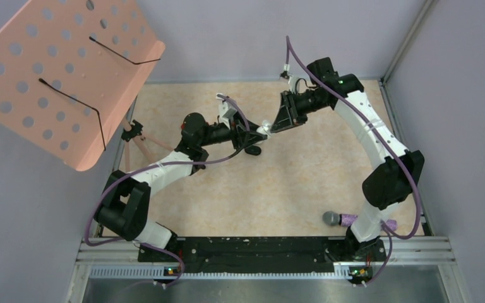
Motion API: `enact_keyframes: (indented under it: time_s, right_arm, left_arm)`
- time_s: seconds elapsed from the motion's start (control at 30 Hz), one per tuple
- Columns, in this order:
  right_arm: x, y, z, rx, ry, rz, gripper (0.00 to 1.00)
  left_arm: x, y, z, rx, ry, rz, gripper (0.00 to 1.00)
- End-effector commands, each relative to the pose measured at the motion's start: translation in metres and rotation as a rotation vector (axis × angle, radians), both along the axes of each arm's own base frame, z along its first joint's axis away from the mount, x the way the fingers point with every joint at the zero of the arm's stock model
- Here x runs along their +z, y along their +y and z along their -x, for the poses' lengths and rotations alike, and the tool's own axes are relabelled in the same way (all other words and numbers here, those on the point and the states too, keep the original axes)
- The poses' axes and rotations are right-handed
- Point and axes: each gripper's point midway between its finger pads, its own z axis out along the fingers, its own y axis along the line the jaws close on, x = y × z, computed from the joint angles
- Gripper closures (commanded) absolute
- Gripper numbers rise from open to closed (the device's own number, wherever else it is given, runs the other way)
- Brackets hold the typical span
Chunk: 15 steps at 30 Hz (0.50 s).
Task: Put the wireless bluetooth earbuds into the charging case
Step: Adjust the earbud with the charging case.
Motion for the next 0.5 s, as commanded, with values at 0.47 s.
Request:
enact_keyframes:
  time_s: [0.47]
  right_arm:
    - [0.0308,0.0003,0.0104,0.124,-0.386,-0.095,0.56]
  left_arm:
    - [0.0297,-0.0026,0.0032,-0.068,0.018,0.083,1.0]
